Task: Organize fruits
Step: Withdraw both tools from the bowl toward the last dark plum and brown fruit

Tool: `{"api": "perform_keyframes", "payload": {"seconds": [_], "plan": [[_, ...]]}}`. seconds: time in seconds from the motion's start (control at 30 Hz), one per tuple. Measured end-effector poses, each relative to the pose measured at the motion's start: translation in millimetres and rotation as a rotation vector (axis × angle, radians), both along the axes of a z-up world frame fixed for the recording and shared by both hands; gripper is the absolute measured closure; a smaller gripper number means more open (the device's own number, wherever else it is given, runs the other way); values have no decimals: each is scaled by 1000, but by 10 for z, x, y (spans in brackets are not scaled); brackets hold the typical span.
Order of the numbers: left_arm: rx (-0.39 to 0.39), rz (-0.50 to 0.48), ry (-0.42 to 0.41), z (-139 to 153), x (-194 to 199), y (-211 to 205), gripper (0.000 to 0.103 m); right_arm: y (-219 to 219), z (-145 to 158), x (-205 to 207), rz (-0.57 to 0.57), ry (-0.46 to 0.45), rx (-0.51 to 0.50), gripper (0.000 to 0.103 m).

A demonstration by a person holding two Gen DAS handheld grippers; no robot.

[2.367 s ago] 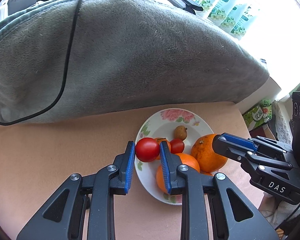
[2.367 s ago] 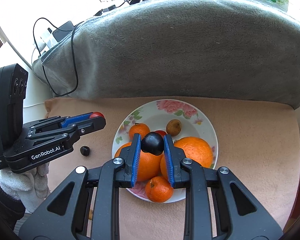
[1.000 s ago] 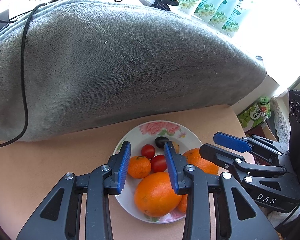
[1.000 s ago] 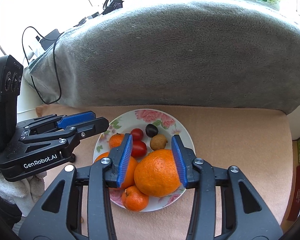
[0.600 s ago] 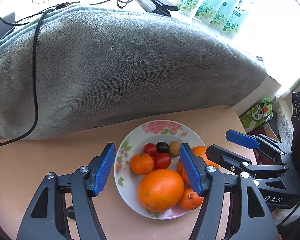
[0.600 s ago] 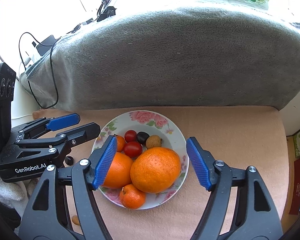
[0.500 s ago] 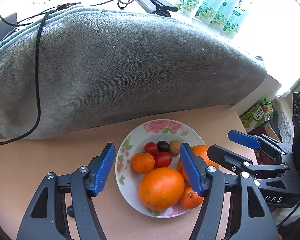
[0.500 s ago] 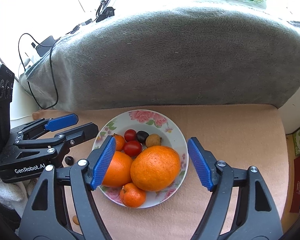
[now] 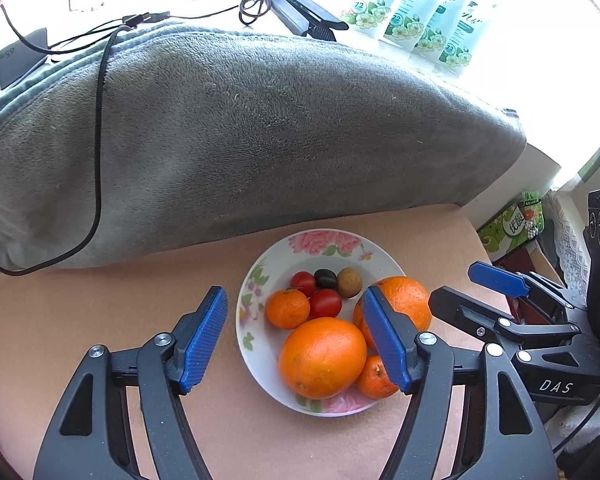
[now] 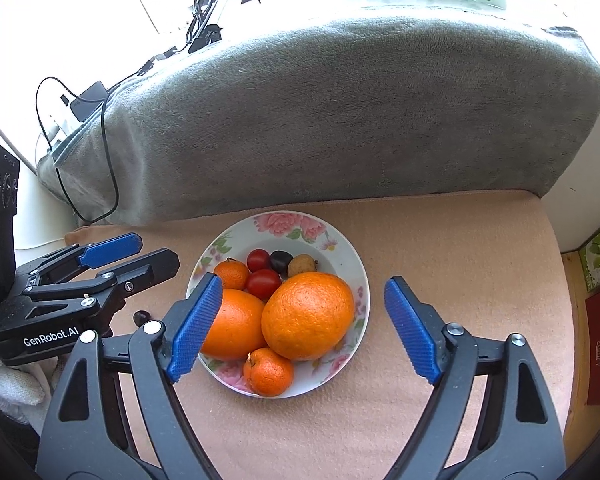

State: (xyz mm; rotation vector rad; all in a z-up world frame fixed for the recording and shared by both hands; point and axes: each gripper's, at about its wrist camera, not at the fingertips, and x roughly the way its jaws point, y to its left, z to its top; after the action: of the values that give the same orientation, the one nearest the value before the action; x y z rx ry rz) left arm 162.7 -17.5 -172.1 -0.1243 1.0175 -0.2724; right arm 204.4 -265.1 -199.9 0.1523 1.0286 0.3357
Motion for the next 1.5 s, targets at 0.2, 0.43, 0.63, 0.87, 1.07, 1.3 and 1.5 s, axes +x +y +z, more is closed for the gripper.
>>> {"api": "perform_keyframes", "payload": {"seconds": [0.2,0.43,0.63,0.87,1.07,1.3,1.5], "plan": [[2,-1,-2,29,-117,45,33,23,47,-141,1,-10,20,17],[7,4,3,17,-219,168,33,103,102,-315,18,-25,25,17],[10,16,13,-25,-315,309,33,241,109,-466,55,-27,21,17],[16,53,29,-102,-431,564,33,385,75,-678,92,-25,30,18],[29,76,46,-191,-551,764,33,516,-5,-847,142,-2,35,18],[25,101,75,-324,-680,942,34,718,-87,-1048,213,15,25,18],[8,117,104,-454,-738,1033,38,900,-221,-1176,275,45,21,24]]}}
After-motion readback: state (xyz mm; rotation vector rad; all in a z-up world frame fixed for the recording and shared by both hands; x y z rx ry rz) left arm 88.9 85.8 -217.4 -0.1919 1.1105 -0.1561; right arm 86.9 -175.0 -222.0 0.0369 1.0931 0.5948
